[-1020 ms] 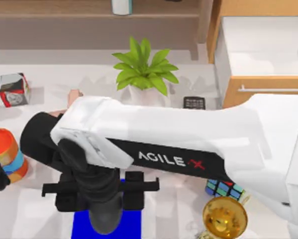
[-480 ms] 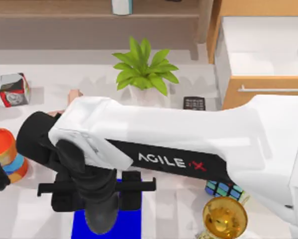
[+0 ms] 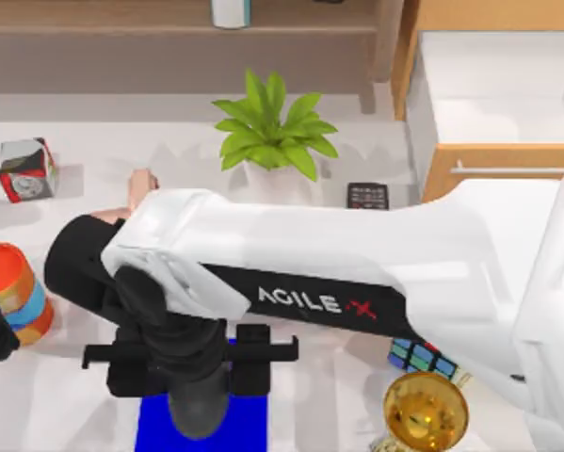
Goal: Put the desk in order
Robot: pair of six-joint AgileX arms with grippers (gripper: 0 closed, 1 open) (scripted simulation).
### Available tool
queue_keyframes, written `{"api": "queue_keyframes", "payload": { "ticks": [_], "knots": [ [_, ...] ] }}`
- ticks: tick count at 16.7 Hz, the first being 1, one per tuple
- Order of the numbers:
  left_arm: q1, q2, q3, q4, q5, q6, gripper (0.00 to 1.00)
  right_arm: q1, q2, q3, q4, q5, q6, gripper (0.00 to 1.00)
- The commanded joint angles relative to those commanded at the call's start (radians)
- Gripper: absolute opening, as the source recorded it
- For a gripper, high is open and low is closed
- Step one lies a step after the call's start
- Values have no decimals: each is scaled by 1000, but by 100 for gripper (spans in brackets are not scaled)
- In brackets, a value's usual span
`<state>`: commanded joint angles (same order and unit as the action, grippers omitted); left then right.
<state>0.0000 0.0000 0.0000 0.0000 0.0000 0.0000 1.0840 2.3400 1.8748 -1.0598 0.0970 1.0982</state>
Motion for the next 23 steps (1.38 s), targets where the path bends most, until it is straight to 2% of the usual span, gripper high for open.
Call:
{"api": "queue_keyframes", "payload": {
  "ticks": [4,17,23],
  "knots": [
    [0,0,0,0,0,0,100,0,0,0,0,0,0,0],
    [0,0,0,0,0,0,100,0,0,0,0,0,0,98],
    [0,0,0,0,0,0,100,0,0,0,0,0,0,100]
  ]
}}
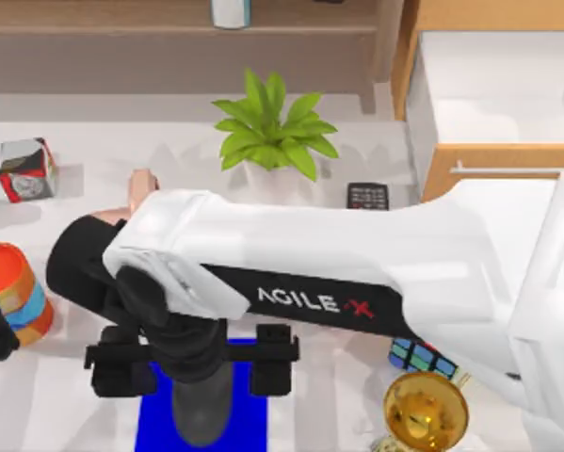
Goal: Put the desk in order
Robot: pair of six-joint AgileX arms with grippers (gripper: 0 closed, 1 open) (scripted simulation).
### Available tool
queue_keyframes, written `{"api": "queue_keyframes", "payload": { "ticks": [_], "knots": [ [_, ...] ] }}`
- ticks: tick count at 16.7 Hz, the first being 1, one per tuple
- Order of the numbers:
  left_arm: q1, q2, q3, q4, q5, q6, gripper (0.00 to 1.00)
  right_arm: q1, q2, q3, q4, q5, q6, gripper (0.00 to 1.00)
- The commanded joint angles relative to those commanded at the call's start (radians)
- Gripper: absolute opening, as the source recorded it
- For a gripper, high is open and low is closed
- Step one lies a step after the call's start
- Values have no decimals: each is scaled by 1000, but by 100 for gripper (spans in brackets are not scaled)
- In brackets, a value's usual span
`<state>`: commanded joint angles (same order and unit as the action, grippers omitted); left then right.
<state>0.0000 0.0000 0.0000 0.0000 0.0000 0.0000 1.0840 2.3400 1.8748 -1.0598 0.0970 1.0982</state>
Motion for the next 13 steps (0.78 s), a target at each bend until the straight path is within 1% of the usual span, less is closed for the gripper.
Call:
{"api": "queue_keyframes", "payload": {
  "ticks": [5,7,10,13],
  "knots": [
    [0,0,0,0,0,0,100,4,-7,-3,6,4,-7,100],
    [0,0,0,0,0,0,100,7,-42,-20,46,25,-53,100],
    [0,0,0,0,0,0,100,-5,-126,-65,172,77,-201,100],
    [0,0,0,0,0,0,100,-49,-216,-126,375,135,-439,100]
  ]
}}
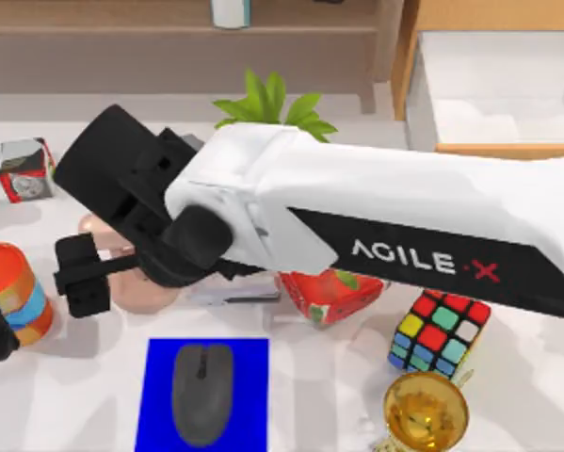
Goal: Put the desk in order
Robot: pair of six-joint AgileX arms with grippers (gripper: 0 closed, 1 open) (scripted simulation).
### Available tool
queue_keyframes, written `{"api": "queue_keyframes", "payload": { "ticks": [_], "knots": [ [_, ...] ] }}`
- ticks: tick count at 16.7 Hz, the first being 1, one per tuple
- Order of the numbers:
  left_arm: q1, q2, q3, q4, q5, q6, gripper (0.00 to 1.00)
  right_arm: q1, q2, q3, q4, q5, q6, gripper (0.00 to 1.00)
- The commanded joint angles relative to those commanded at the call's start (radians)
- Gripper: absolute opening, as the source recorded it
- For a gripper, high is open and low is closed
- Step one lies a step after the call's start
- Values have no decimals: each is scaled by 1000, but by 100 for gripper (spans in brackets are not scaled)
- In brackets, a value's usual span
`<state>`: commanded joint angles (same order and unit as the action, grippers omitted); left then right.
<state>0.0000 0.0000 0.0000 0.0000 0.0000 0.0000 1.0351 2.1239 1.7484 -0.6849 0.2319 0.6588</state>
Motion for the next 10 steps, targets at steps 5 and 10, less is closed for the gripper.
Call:
{"api": "queue_keyframes", "payload": {
  "ticks": [5,10],
  "knots": [
    [0,0,0,0,0,0,100,-107,-131,-174,457,75,-564,100],
    [0,0,0,0,0,0,100,-249,-205,-460,991,114,-1147,100]
  ]
}}
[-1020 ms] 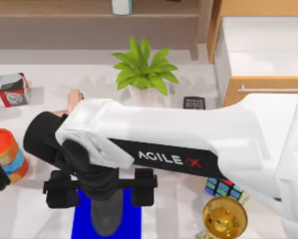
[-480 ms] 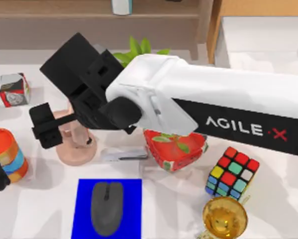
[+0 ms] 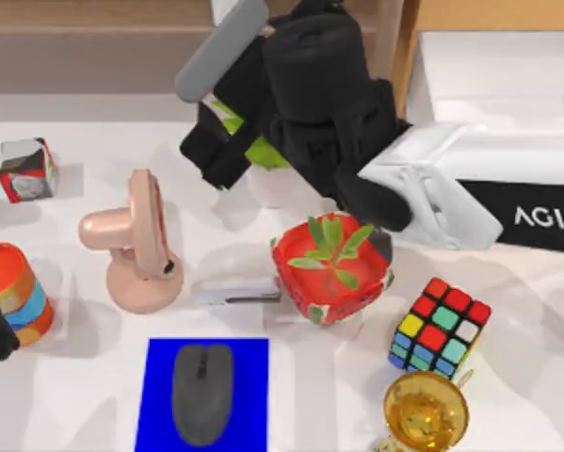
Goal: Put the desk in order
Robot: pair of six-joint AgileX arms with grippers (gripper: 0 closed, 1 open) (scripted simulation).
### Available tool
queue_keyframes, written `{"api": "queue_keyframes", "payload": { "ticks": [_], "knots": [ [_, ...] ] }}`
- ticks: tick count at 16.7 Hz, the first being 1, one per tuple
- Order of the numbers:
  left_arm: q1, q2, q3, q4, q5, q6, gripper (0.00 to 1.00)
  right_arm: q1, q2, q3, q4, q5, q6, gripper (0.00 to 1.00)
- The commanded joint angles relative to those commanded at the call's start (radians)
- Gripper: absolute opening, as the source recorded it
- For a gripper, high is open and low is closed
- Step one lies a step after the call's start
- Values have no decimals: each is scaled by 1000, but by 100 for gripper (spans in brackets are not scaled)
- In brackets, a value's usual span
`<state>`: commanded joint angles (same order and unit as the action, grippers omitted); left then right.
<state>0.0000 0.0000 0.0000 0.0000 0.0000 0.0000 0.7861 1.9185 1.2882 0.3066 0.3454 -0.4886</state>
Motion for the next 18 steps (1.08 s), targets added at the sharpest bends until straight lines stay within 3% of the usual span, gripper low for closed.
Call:
{"api": "queue_keyframes", "payload": {
  "ticks": [4,8,13,18],
  "knots": [
    [0,0,0,0,0,0,100,-108,-38,-267,431,11,-393,100],
    [0,0,0,0,0,0,100,-189,-90,-518,832,16,-667,100],
    [0,0,0,0,0,0,100,-274,-148,-777,1228,24,-873,100],
    [0,0,0,0,0,0,100,-359,-83,-991,1422,29,-988,100]
  ]
}}
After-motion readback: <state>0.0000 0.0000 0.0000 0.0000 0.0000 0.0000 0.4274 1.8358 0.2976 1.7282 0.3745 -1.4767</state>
